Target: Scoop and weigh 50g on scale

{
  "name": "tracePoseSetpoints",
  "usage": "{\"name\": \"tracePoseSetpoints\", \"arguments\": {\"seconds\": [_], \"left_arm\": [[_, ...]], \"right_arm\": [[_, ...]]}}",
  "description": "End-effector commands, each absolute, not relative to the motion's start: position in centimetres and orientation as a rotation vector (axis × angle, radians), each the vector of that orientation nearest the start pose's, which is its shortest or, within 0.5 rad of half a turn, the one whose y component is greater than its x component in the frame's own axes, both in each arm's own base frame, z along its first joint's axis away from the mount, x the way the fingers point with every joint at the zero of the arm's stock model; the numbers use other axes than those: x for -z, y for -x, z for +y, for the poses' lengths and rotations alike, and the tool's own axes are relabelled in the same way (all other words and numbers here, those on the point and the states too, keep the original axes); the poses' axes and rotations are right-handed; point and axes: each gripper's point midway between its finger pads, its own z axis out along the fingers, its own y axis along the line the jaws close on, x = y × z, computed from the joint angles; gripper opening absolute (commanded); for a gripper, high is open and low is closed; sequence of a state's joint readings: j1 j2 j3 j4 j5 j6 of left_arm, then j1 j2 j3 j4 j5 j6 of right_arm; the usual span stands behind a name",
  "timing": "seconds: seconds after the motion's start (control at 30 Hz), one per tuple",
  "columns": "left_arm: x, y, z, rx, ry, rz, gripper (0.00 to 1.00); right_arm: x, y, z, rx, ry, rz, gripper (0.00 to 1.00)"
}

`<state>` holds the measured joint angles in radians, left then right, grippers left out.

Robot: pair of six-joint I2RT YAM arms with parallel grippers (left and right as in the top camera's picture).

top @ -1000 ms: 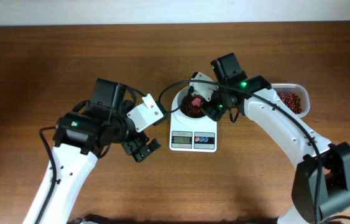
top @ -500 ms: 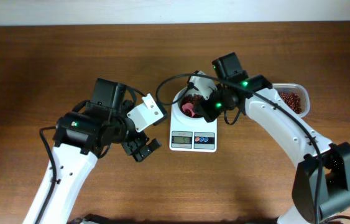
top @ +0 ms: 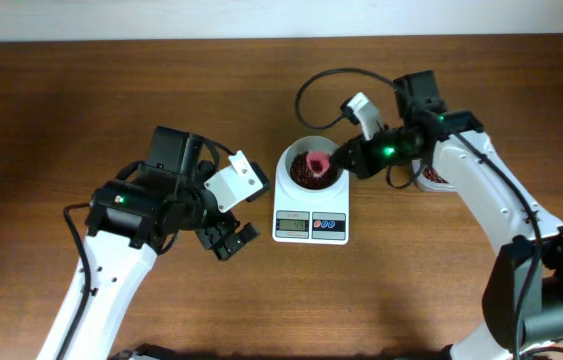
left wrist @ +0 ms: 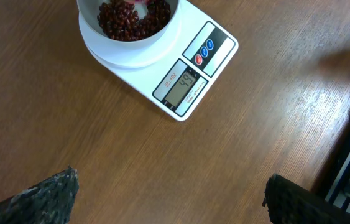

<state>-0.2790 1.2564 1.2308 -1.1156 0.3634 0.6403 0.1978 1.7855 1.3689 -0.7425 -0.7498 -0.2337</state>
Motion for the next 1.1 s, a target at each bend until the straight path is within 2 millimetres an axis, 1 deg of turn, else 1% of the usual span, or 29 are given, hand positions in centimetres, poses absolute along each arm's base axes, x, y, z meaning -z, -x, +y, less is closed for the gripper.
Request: {"name": "tracePoseSetpoints", "arguments": {"seconds": [0.0, 0.07, 0.13, 0.2, 0.27, 0.3, 0.33, 0.37, 0.43, 0.53, 0.6, 0.63, 0.67, 0.7, 0.77, 0.83, 0.87, 0.93, 0.97, 1.03, 1.07], "left_arm": [[-21.4, -25.5, -13.8, 0.374, -1.275, 2.271, 0.99], [-21.4, -25.5, -13.8, 0.373, -1.274, 2.271, 0.99], [-21.4, -25.5, -13.8, 0.373, -1.274, 2.271, 0.99], [-21.4, -25.5, -13.8, 0.374, -1.275, 2.271, 0.99], [-21.4, -25.5, -13.8, 0.373, -1.274, 2.271, 0.99], [-21.4, -25.5, -13.8, 0.373, -1.274, 2.271, 0.99], [-21.4, -25.5, -13.8, 0.374, -1.275, 2.271, 0.99], [-21.4, -25.5, -13.8, 0.374, -1.275, 2.271, 0.99], [-21.4, -25.5, -13.8, 0.373, -1.274, 2.271, 0.99], [-21.4, -25.5, -13.8, 0.373, -1.274, 2.271, 0.99], [-21.4, -25.5, -13.8, 0.373, -1.274, 2.271, 0.99], [-21.4, -25.5, -13.8, 0.373, -1.274, 2.271, 0.99], [-21.4, -25.5, -13.8, 0.374, -1.275, 2.271, 0.99], [-21.4, -25.5, -13.8, 0.373, -1.274, 2.271, 0.99], [-21.4, -25.5, -13.8, 0.373, -1.274, 2.271, 0.99], [-21.4, -25.5, -13.8, 0.373, -1.274, 2.271, 0.99], [-21.4, -25.5, -13.8, 0.374, -1.275, 2.271, 0.99], [-21.4, -25.5, -13.8, 0.373, -1.274, 2.271, 0.99], [-21.4, -25.5, -13.8, 0.373, -1.274, 2.271, 0.99], [-21.4, -25.5, -13.8, 0.373, -1.274, 2.271, 0.99], [-21.4, -25.5, -13.8, 0.374, -1.275, 2.271, 0.99]], "right_arm": [[-16.3, -37.5, 18.9, -1.175, 0.693, 2.369, 0.04], [-17.7, -37.4, 18.5, -1.293, 0.661, 2.303, 0.04], [-18.5, -37.5, 17.9, -1.359, 0.629, 2.267, 0.04], [-18.5, -37.5, 16.2, -1.379, 0.551, 2.292, 0.04], [-18.4, -37.5, 15.0, -1.382, 0.492, 2.317, 0.04], [-18.4, -37.6, 13.7, -1.38, 0.435, 2.333, 0.04], [-18.4, -37.7, 12.8, -1.376, 0.399, 2.341, 0.04], [-18.3, -37.9, 11.2, -1.359, 0.339, 2.353, 0.04], [-18.3, -38.0, 9.4, -1.35, 0.268, 2.362, 0.04], [-17.7, -38.3, 5.2, -1.284, 0.115, 2.387, 0.04], [-16.0, -38.4, 1.9, -1.105, 0.06, 2.466, 0.04], [-15.0, -38.3, -0.2, -0.984, 0.011, 2.528, 0.04], [-14.5, -38.1, -1.5, -0.905, -0.013, 2.56, 0.04], [-14.3, -37.9, -2.7, -0.815, -0.031, 2.592, 0.04], [-14.2, -37.5, -4.4, -0.63, -0.04, 2.646, 0.04], [-15.0, -36.9, -6.5, -0.345, -0.027, 2.692, 0.04], [-15.6, -36.6, -7.3, -0.21, -0.017, 2.703, 0.04], [-16.8, -36.2, -7.7, -0.007, 0.017, 2.707, 0.04], [-17.3, -36.0, -8.0, 0.141, 0.048, 2.713, 0.04], [-17.6, -36.3, -7.9, 0.354, 0.111, 2.717, 0.04], [-17.6, -36.8, -7.4, 0.406, 0.14, 2.706, 0.04]]}}
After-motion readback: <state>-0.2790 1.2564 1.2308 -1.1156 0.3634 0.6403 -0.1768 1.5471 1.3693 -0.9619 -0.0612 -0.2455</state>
